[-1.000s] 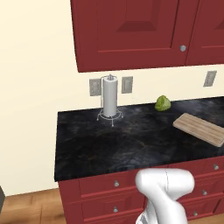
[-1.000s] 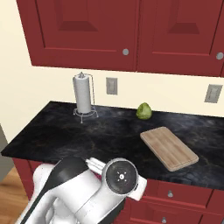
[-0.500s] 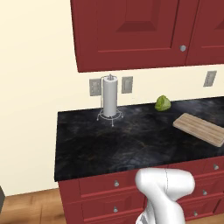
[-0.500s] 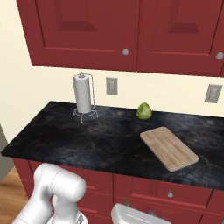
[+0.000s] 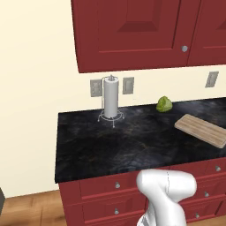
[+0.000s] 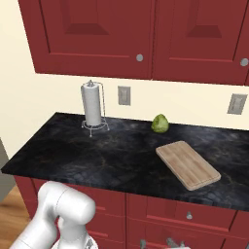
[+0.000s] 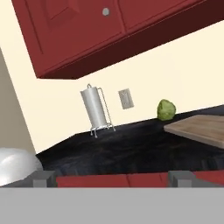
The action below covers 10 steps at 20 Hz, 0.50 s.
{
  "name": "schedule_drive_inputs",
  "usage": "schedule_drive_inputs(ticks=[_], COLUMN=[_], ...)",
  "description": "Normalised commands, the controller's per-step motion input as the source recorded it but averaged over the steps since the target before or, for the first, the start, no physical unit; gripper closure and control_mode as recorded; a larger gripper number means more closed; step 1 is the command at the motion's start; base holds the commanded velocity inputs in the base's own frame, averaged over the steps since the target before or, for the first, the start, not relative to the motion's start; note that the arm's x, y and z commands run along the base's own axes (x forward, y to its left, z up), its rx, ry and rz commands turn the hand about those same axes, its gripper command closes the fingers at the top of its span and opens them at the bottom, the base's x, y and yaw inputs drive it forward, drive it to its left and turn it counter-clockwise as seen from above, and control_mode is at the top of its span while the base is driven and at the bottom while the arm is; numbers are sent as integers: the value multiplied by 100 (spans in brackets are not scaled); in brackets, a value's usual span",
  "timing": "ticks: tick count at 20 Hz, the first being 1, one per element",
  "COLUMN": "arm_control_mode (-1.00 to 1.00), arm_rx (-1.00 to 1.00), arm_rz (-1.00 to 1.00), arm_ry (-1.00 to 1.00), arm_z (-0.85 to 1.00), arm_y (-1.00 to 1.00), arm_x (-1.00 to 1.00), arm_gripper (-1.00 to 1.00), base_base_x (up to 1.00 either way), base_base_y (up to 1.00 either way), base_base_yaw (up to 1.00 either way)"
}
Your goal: Open the drawer on the right and place the cutting tools on the cutting board.
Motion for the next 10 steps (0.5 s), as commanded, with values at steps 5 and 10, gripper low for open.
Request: schedule_drive_inputs(ticks=[5, 10], arm_control_mode=[-100, -100], arm_rx=[-12, -9], arm_rz=[-2, -19], arm_ry=[-4, -1], arm_z=[-29, -29], arm_y=[0, 0], arm_x=[42, 43], arm_gripper=[-100, -100], base_base_x=[0, 0], base_base_y=[0, 0], base_base_yaw=[0, 0])
